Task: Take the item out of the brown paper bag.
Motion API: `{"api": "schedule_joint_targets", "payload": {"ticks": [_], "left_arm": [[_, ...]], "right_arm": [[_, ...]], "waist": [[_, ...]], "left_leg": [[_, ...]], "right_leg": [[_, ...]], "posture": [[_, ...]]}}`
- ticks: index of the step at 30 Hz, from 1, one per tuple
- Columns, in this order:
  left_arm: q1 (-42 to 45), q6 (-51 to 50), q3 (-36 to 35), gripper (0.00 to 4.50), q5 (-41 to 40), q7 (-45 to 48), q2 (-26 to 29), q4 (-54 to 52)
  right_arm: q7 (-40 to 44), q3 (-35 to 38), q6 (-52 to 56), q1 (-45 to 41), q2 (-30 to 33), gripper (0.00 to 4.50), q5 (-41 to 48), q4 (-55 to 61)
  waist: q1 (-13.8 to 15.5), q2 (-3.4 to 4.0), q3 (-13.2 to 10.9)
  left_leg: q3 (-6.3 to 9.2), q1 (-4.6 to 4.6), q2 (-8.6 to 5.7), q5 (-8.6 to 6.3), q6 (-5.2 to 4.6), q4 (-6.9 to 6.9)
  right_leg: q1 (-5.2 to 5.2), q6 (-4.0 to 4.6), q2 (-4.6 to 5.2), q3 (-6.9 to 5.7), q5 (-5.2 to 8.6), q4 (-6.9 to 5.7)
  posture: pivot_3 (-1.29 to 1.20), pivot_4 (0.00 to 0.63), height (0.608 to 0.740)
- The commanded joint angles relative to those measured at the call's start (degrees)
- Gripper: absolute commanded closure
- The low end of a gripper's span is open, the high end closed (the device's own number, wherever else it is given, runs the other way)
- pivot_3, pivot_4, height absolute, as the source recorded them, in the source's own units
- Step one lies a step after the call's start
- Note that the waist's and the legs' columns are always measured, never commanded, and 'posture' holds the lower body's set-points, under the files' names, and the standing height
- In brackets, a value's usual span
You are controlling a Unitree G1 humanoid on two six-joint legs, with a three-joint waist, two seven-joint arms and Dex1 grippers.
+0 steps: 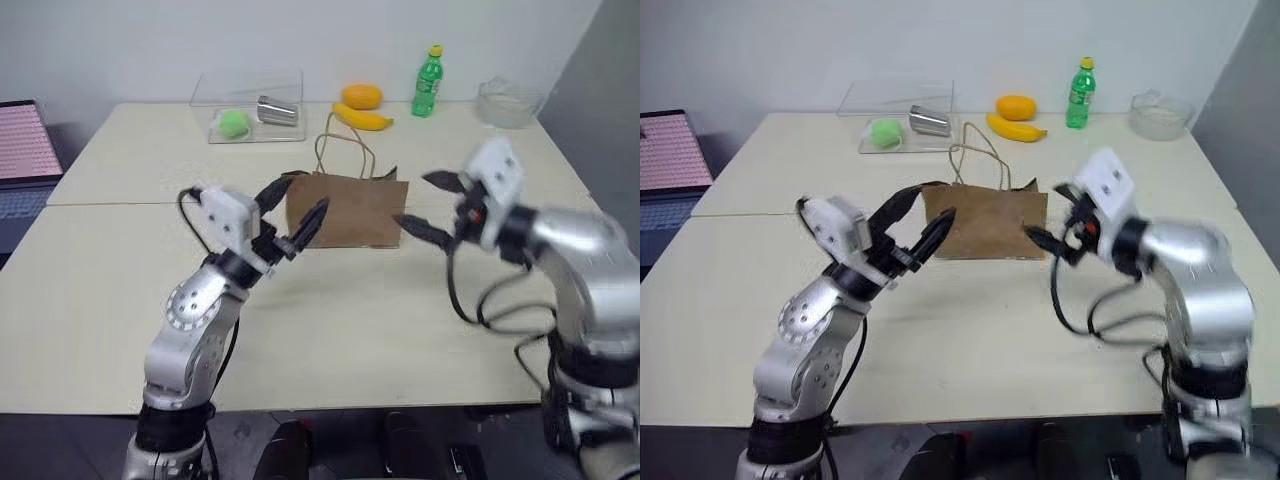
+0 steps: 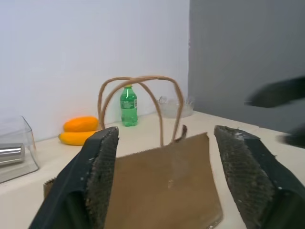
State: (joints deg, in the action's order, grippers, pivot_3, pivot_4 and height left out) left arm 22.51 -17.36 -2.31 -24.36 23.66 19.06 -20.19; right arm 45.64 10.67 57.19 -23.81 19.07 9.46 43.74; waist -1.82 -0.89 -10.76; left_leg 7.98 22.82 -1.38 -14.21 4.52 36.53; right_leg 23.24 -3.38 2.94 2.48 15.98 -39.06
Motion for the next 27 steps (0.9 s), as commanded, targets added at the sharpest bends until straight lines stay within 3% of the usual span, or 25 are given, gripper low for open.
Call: {"api": "schedule_joint_targets", "payload": {"ticks": [1,3,8,13,17,23,27], "left_arm": [[8.41,0.51,-2.82,2.32,-0.9,4.65,3.44,7.33],[13.2,1.6,-2.85,2.94,-0.37,8.83,5.99,13.52],[34.6,6.53,-0.3,4.47,5.7,21.44,12.61,46.7],[47.7,12.5,5.32,4.47,15.39,28.8,13.04,74.83],[52.83,16.91,9.8,4.47,23.21,30.37,11.71,88.21],[54.86,18.93,9.93,4.47,26.64,34.8,9.62,93.59],[53.61,18.46,11.46,4.47,27.3,53.02,11.26,92.15]], "right_arm": [[-7.64,-1.76,-4.23,11.26,-2.77,0.24,-0.21,12.55],[-10.8,-5.43,-6.27,15.87,-3.08,0.24,-0.93,15.12],[-19.05,-11.36,-11.55,20.87,-6.54,0.24,0.1,16.26],[-23.83,-11.45,-12.49,20.14,-5.25,0.24,1.16,16.26],[-25.91,-10.66,-12.08,19.84,-3.19,0.24,3.59,16.26],[-28.37,-10.61,-12.51,20.78,-0.26,0.24,7.33,16.26],[-28.66,-10.69,-13.77,24.45,3.3,0.24,12.49,16.26]], "waist": [[-0.09,0.01,0.0],[-0.42,-0.01,0.02],[-1.03,-0.03,0.03],[-1.41,-0.06,0.04],[-1.52,-0.07,0.03],[-1.48,-0.1,0.01],[-1.53,-0.1,0.01]], "left_leg": [[-0.03,0.0,-0.02,0.0,0.0,0.08],[-0.11,-0.01,-0.05,0.0,0.0,0.21],[-0.08,-0.12,0.1,0.04,-0.03,0.32],[-0.05,-0.08,0.04,0.03,-0.04,0.26],[0.02,0.07,0.04,0.02,-0.04,0.16],[0.03,0.1,0.03,0.01,-0.06,0.18],[0.02,0.1,0.03,0.01,-0.06,0.18]], "right_leg": [[-0.01,-0.03,0.0,0.02,-0.01,-0.02],[-0.04,-0.11,0.0,0.07,-0.05,0.0],[-0.11,-0.14,-0.21,0.05,-0.07,-0.02],[-0.12,-0.13,-0.2,0.1,-0.07,0.04],[0.04,-0.12,-0.21,0.04,-0.07,0.07],[0.04,-0.13,-0.2,0.05,-0.07,0.04],[0.02,-0.13,-0.2,0.06,-0.07,0.04]], "posture": [[0.0,0.15,0.74],[0.0,0.15,0.74],[0.0,0.15,0.74],[0.0,0.15,0.74],[0.0,0.15,0.74],[0.0,0.15,0.74],[0.0,0.15,0.74]]}}
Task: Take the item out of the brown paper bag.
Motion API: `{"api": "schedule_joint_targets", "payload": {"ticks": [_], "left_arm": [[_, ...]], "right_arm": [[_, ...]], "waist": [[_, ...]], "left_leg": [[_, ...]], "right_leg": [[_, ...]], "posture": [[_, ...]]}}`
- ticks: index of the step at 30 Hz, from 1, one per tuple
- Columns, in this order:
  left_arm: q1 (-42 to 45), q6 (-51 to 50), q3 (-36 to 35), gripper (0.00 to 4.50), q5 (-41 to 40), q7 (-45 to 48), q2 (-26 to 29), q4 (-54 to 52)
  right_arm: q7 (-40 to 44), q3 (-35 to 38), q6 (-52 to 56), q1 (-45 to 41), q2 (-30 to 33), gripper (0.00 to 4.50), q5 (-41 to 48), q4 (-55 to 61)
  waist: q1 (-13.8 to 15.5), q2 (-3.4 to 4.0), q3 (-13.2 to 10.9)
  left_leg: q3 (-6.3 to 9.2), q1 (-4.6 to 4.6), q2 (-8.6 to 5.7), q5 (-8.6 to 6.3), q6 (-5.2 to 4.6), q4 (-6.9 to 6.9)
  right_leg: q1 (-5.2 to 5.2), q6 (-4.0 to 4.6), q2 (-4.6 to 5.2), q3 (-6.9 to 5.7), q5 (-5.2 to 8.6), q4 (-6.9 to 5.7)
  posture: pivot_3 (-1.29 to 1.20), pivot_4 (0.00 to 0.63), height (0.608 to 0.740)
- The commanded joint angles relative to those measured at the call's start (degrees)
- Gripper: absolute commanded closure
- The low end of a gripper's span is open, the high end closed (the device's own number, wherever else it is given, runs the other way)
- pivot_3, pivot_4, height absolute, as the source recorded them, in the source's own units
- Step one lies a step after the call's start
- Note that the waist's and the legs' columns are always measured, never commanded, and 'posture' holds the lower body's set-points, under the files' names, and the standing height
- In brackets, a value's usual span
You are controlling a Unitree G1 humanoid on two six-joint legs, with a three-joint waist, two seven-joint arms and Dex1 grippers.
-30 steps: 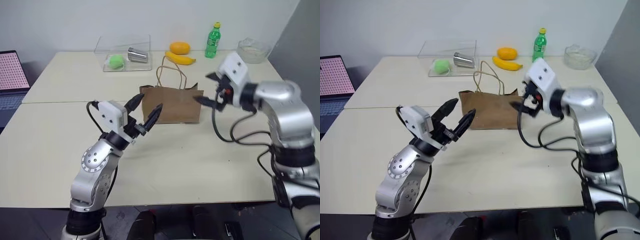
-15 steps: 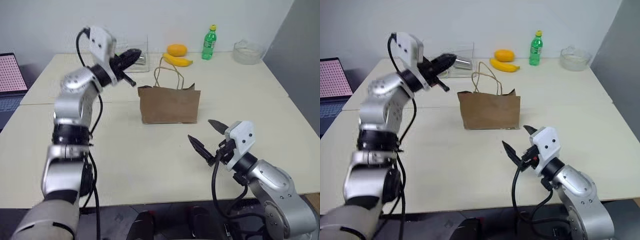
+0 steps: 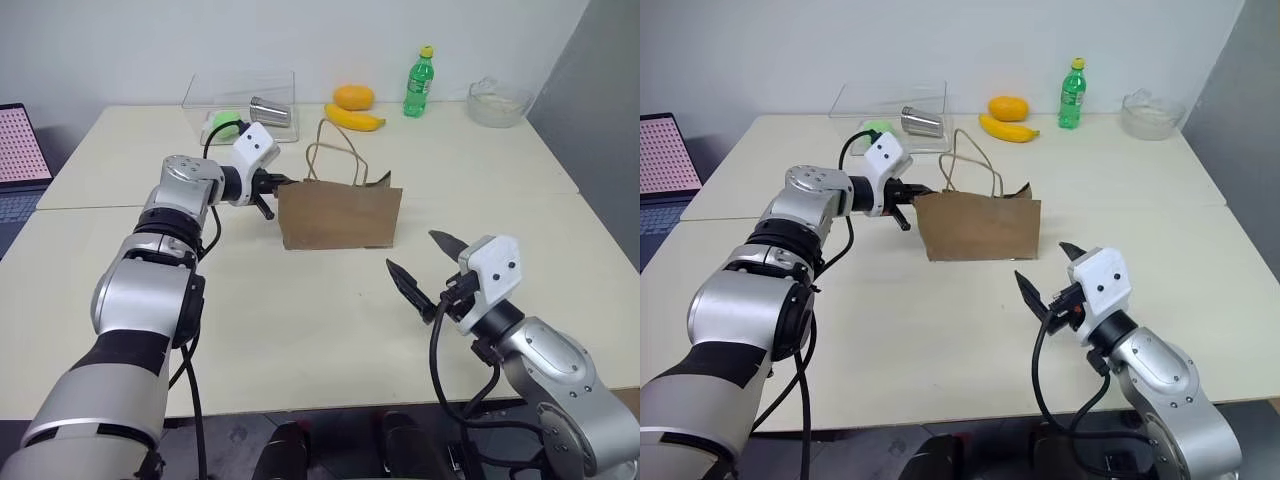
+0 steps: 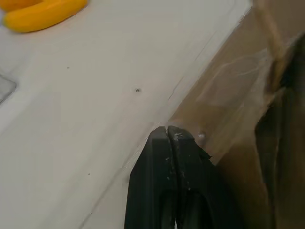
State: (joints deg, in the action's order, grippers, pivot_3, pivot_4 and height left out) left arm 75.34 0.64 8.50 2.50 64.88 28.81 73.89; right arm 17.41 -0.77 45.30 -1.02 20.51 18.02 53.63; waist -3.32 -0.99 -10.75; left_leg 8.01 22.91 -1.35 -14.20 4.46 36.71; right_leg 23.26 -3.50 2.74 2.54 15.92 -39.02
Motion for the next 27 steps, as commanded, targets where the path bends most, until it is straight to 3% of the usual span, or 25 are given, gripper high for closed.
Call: {"api": "schedule_joint_targets", "payload": {"ticks": [1,6,10,15,19,22,25,27], "left_arm": [[0.27,0.37,0.93,4.47,0.53,16.05,2.24,-2.51],[-3.28,-1.54,3.98,4.47,-0.5,27.28,5.68,-7.43],[-11.57,-6.32,12.18,4.47,-9.91,27.62,12.06,-22.98],[-21.85,-13.9,16.48,4.47,-19.4,27.62,19.82,-42.85],[-26.93,-14.82,11.84,4.47,-21.03,27.61,22.33,-51.52],[-27.91,-10.13,6.27,4.47,-19.94,23.35,22.37,-55.65],[-30.01,-11.81,1.81,3.9,-22.06,20.82,22.4,-63.58],[-35.7,-12.86,-0.54,3.28,-24.88,21.11,23.25,-72.73]], "right_arm": [[-0.62,0.69,-2.28,2.45,2.91,0.24,5.26,6.37],[-2.4,0.51,-3.68,4.75,8.07,0.24,12.09,6.37],[-4.22,0.62,-4.23,5.52,11.55,0.24,16.54,6.37],[-5.77,0.95,-4.54,6.28,14.37,0.24,19.98,6.37],[-5.84,1.62,-4.54,7.25,16.08,0.24,21.65,6.37],[-5.41,2.72,-4.76,8.77,17.52,0.24,23.16,6.37],[-5.16,3.29,-4.88,9.84,18.47,0.24,24.53,6.37],[-4.49,3.04,-4.54,9.91,18.95,0.24,25.22,6.37]], "waist": [[-0.04,0.0,0.0],[-0.23,0.0,0.0],[-0.67,0.0,0.0],[-0.93,0.0,0.0],[-0.78,0.0,0.0],[-0.09,-0.02,0.01],[0.11,-0.02,0.02],[-0.08,-0.01,0.02]], "left_leg": [[0.0,0.01,0.0,0.0,0.0,0.0],[-0.02,-0.04,0.03,0.0,0.0,0.01],[-0.03,-0.1,0.09,0.0,-0.01,0.03],[0.02,-0.09,0.11,0.0,-0.01,0.08],[0.04,-0.07,0.1,0.0,-0.01,0.15],[0.05,-0.04,0.1,0.0,-0.01,0.19],[0.03,-0.03,0.09,0.0,-0.02,0.19],[-0.01,-0.05,0.09,0.0,-0.02,0.17]], "right_leg": [[0.0,0.0,0.0,0.0,0.0,0.0],[-0.04,0.0,-0.01,0.03,0.0,-0.04],[-0.07,0.0,-0.01,0.09,0.0,-0.08],[-0.07,0.01,-0.02,0.08,0.0,-0.13],[-0.08,0.01,-0.02,0.07,0.0,-0.14],[-0.09,0.01,-0.04,0.03,0.0,-0.11],[-0.1,0.01,-0.02,0.05,0.0,-0.06],[-0.11,0.0,-0.02,0.08,0.0,-0.05]], "posture": [[0.0,0.15,0.74],[0.0,0.15,0.74],[0.0,0.15,0.74],[0.0,0.15,0.74],[0.0,0.15,0.74],[0.0,0.15,0.74],[0.0,0.15,0.74],[0.0,0.15,0.74]]}}
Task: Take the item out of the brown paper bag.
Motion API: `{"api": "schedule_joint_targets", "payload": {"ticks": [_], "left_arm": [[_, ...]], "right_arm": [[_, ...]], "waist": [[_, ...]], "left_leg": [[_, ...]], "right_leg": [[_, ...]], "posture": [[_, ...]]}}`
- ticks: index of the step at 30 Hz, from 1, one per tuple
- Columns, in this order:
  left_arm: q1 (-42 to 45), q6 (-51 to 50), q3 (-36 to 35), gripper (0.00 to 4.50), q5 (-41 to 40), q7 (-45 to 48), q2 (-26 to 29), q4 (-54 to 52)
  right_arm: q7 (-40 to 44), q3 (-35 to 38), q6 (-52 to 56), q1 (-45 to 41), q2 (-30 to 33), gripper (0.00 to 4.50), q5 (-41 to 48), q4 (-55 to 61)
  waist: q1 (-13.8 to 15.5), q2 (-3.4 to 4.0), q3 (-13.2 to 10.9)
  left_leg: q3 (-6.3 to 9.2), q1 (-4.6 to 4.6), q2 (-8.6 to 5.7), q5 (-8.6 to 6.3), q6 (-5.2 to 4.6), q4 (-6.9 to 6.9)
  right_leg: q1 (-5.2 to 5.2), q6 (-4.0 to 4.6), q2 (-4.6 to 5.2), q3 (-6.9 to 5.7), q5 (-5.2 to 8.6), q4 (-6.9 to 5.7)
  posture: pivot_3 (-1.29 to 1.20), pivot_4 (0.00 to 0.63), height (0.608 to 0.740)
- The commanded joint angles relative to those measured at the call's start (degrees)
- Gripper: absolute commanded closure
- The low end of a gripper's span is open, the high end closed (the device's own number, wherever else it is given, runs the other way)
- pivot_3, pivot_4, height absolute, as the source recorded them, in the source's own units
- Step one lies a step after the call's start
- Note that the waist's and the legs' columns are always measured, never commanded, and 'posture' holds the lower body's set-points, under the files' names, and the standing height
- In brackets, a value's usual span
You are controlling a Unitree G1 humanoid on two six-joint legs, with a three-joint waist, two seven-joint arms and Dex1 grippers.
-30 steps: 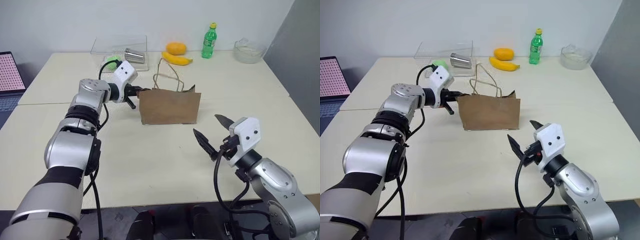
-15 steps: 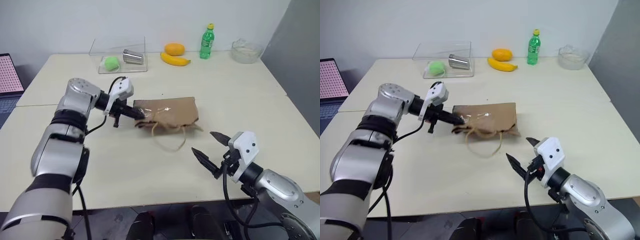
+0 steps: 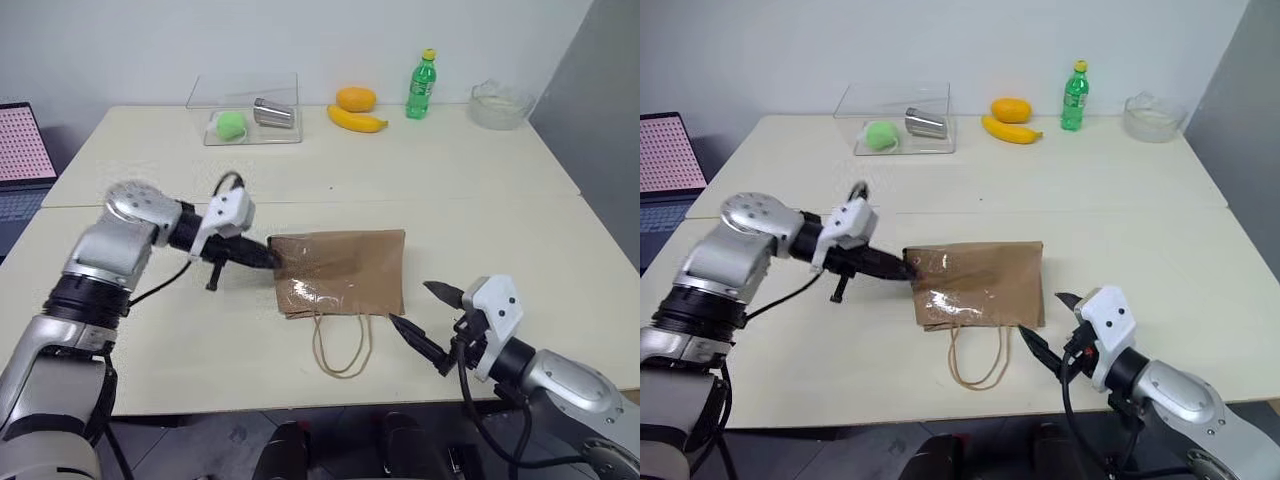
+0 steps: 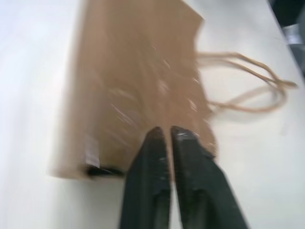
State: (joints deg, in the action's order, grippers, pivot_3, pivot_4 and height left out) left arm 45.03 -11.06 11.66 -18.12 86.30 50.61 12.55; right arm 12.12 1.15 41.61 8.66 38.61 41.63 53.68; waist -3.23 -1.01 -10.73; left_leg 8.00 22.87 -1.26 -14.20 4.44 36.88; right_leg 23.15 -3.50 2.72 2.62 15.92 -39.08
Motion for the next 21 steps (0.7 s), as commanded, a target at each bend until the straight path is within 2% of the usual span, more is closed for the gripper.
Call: {"api": "schedule_joint_targets", "payload": {"ticks": [1,2,3,4,7,13,21], "left_arm": [[-8.52,-1.69,-4.81,2.98,-5.58,-0.14,2.03,-15.75],[-11.93,-0.59,-5.82,2.58,-6.35,-0.37,1.93,-19.35],[-15.11,1.83,-6.52,2.36,-6.17,-1.08,1.29,-21.73],[-18.32,6.74,-6.67,2.02,-5.14,-0.46,0.77,-22.57],[-23.95,16.81,-6.8,2.02,-2.75,0.78,-0.31,-21.69],[-25.64,31.43,-4.64,2.02,0.61,1.26,-4.21,-13.7],[-23.4,38.71,-0.86,2.02,3.02,0.12,-11.15,-7.95]], "right_arm": [[0.94,0.83,-0.92,0.15,1.26,0.24,2.15,6.32],[1.09,0.55,-1.0,0.02,1.62,0.24,2.9,6.32],[1.41,0.26,-0.9,-0.09,2.01,0.24,3.7,6.32],[1.59,-0.13,-0.89,-0.27,2.64,0.24,4.57,6.32],[1.32,-0.99,-1.35,-0.21,4.77,0.24,7.11,6.32],[-2.11,-2.38,-4.45,0.83,10.89,0.24,13.05,6.32],[-6.38,-4.88,-9.1,2.19,17.11,0.24,16.15,6.32]], "waist": [[-0.36,0.05,0.03],[-0.37,0.05,0.03],[-0.44,0.05,0.03],[-0.45,0.05,0.03],[0.04,0.05,0.03],[0.94,-0.01,0.06],[1.31,-0.04,0.08]], "left_leg": [[-0.05,-0.04,0.02,0.0,0.0,-0.04],[-0.1,-0.09,0.04,-0.01,-0.01,-0.08],[-0.11,-0.1,0.05,-0.01,-0.02,-0.1],[-0.1,-0.1,0.1,-0.01,-0.02,-0.1],[-0.1,-0.1,0.12,-0.01,-0.01,-0.06],[-0.1,-0.11,0.05,-0.01,-0.02,0.04],[-0.1,-0.12,0.06,-0.01,-0.02,0.03]], "right_leg": [[0.0,0.0,0.01,0.06,0.0,0.02],[-0.01,0.01,0.01,0.1,0.0,0.0],[-0.01,0.01,0.0,0.11,0.0,0.0],[0.01,0.01,-0.03,0.09,0.0,0.0],[-0.01,0.03,-0.06,0.08,0.0,0.01],[-0.15,0.02,-0.03,0.07,0.01,0.09],[-0.15,0.02,-0.03,0.05,0.0,0.09]], "posture": [[0.0,0.15,0.74],[0.0,0.15,0.74],[0.0,0.15,0.74],[0.0,0.15,0.74],[0.0,0.15,0.74],[0.0,0.15,0.74],[0.0,0.15,0.74]]}}
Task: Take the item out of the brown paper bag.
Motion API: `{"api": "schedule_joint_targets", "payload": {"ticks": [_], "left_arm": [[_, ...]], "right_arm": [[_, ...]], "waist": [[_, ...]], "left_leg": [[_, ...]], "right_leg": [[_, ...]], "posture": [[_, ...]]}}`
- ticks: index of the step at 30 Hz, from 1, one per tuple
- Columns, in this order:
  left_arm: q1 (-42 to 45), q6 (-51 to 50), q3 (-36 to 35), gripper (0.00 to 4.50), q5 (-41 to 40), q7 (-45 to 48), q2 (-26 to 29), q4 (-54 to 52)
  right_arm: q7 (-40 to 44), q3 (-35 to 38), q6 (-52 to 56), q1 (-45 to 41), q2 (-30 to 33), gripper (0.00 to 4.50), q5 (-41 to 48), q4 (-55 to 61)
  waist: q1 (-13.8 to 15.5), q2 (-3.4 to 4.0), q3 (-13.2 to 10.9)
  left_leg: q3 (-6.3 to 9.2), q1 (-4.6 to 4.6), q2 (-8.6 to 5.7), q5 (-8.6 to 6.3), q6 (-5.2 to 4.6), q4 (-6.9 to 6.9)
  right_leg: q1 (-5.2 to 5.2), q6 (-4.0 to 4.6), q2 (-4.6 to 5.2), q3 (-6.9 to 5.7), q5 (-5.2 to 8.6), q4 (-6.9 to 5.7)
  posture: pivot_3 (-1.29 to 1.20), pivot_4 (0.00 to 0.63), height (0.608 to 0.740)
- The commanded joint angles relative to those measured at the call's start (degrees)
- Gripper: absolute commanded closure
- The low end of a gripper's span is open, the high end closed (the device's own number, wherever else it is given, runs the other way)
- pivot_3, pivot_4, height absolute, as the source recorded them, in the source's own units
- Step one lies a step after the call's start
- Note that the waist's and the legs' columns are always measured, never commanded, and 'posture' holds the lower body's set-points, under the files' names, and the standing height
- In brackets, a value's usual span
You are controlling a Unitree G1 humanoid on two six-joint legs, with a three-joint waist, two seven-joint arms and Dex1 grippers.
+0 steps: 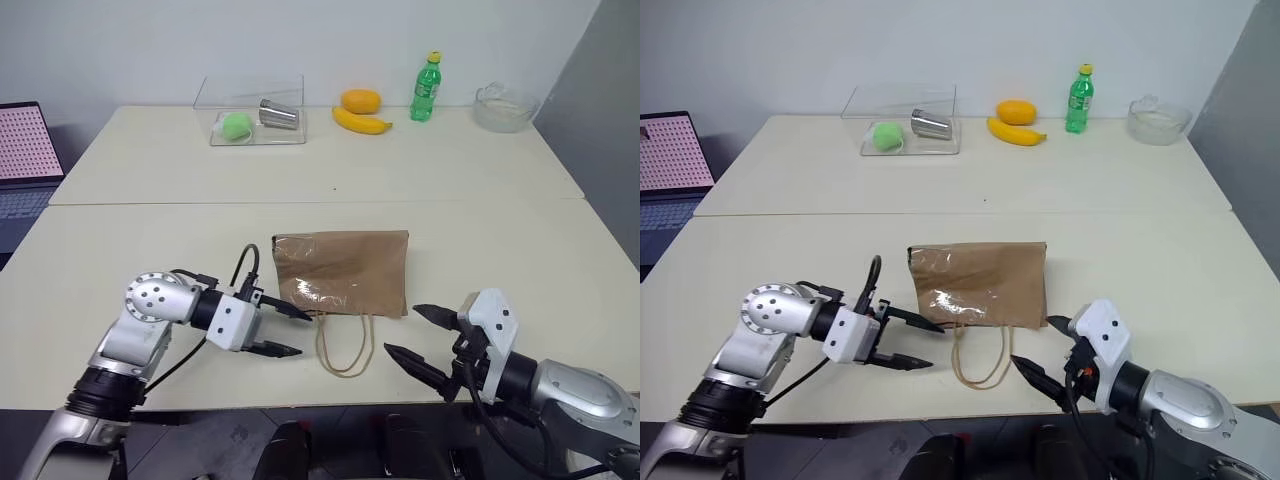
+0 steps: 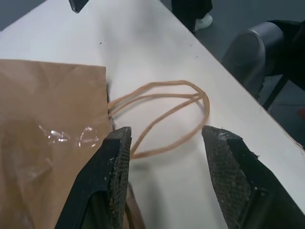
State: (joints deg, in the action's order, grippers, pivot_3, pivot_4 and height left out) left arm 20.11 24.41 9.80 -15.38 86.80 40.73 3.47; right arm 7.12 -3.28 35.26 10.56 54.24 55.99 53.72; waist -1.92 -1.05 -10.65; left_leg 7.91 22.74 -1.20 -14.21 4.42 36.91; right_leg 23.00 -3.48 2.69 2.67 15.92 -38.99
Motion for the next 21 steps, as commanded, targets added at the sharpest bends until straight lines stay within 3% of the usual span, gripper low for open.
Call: {"api": "schedule_joint_targets", "payload": {"ticks": [1,10,21], "left_arm": [[1.71,3.91,1.27,2.02,0.51,-0.37,-1.66,1.62],[5.74,17.62,6.15,2.02,4.6,-0.89,-6.27,10.0],[5.26,17.2,11.69,2.02,3.63,-2.58,-9.64,7.93]], "right_arm": [[-1.74,-0.81,-3.35,0.49,2.1,0.24,1.89,6.28],[-4.68,-3.01,-8.32,2.33,6.87,0.24,2.79,6.28],[-7.33,-5.84,-12.35,2.55,11.67,0.24,3.83,6.28]], "waist": [[0.0,0.0,0.0],[-0.04,-0.01,0.01],[-0.02,-0.02,0.01]], "left_leg": [[-0.01,0.0,-0.01,0.0,0.0,0.0],[0.0,-0.03,-0.01,0.0,0.0,0.0],[0.05,-0.08,-0.02,0.0,0.0,0.02]], "right_leg": [[0.0,0.0,0.0,0.01,0.0,0.0],[-0.03,0.0,0.0,0.01,0.0,0.01],[-0.14,-0.01,0.0,-0.01,0.0,0.02]], "posture": [[0.0,0.15,0.74],[0.0,0.15,0.74],[0.0,0.15,0.74]]}}
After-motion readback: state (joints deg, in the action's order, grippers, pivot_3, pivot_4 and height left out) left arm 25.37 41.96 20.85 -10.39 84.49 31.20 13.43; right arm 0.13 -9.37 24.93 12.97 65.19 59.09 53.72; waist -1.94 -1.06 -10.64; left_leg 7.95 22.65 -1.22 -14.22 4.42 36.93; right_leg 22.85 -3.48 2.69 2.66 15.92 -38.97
